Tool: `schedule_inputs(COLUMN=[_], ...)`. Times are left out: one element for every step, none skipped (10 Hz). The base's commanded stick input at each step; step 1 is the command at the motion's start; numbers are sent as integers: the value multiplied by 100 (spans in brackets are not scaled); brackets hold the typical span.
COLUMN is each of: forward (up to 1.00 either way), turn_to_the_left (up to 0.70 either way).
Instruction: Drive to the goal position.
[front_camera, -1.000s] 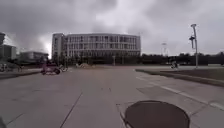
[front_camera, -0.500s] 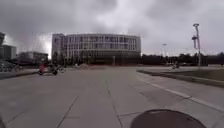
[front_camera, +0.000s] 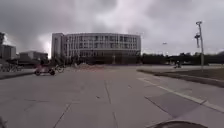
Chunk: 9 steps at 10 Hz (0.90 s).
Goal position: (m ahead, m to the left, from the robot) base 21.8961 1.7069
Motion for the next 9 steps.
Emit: schedule_inputs(forward=[67, 67, 67, 67, 67, 67, 67, 67, 67], turn_to_the_left=[0, 0, 0, 0, 0, 0, 0, -1, -2])
